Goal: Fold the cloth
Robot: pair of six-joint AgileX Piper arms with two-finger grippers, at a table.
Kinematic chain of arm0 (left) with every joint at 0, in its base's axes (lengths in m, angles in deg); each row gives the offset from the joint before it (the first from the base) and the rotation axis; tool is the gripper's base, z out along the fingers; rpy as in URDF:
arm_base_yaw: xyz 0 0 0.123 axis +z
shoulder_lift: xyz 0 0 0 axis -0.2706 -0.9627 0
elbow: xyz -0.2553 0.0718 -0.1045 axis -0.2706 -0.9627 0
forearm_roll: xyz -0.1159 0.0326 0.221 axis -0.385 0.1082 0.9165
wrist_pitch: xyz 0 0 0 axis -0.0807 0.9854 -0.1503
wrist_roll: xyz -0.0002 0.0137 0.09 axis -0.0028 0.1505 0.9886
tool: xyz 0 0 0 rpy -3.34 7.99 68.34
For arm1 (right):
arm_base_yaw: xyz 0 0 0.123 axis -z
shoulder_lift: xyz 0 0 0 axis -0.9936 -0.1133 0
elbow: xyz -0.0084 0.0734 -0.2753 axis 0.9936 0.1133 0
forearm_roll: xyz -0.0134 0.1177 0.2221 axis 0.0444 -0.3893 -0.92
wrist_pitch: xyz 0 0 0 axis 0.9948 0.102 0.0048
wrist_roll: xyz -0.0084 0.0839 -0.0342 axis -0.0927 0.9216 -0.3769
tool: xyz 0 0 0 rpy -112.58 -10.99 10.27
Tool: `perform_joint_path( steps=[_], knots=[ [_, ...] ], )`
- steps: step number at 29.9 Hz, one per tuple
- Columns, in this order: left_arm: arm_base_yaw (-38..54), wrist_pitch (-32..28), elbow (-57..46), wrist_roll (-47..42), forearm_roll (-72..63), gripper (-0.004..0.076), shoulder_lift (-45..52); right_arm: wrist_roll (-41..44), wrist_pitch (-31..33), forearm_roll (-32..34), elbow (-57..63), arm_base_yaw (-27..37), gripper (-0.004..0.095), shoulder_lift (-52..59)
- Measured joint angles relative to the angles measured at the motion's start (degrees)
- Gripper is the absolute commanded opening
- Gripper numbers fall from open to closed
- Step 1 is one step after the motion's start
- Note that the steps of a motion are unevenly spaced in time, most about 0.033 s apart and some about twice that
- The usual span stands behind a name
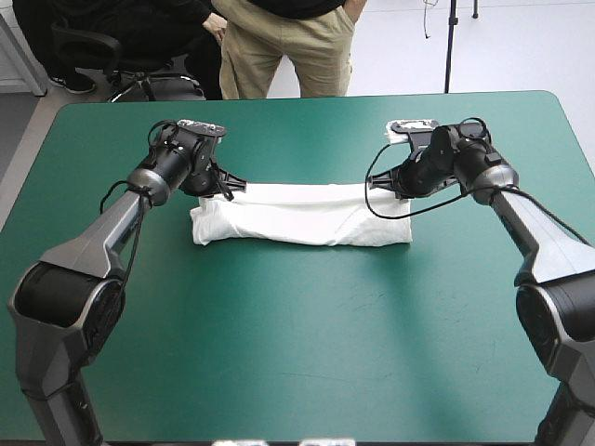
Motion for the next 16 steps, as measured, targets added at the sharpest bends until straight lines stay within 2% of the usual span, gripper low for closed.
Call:
perform_joint_path(
  steps=[3,6,7,9,12,14,16],
  knots=[
    [0.0,-0.51,0.25,0.43,0.11,0.0156,-1.97,-0.06,-0.18,0.0,-1.06,0.0,0.0241,-2.13],
    [0.11,-0.56,0.31,3.52,-0.58,0.0381,-2.68,-0.06,-0.07,0.0,-1.41,0.0,0.0464,-3.16],
    [0.11,-0.44,0.38,4.07,-0.88,0.0457,-2.8,-0.06,-0.07,0.0,-1.54,0.0,0.0515,-3.28],
    [0.24,0.21,0.99,4.77,-1.0,0.0517,-2.8,-0.06,0.81,0.05,-2.25,0.0,0.0544,-3.28],
    [0.29,1.35,2.64,4.32,-0.33,0.0501,-2.03,-0.11,2.96,0.68,-3.91,0.0,0.052,-3.17],
    [0.29,2.07,4.01,3.86,0.31,0.0447,-0.79,-0.81,4.7,1.23,-4.88,0.0,0.0503,-2.62],
    [0.35,2.48,5.01,3.95,0.16,0.0305,0.8,-1.66,6.23,1.64,-5.05,0.06,0.0487,-1.38]
  ],
)
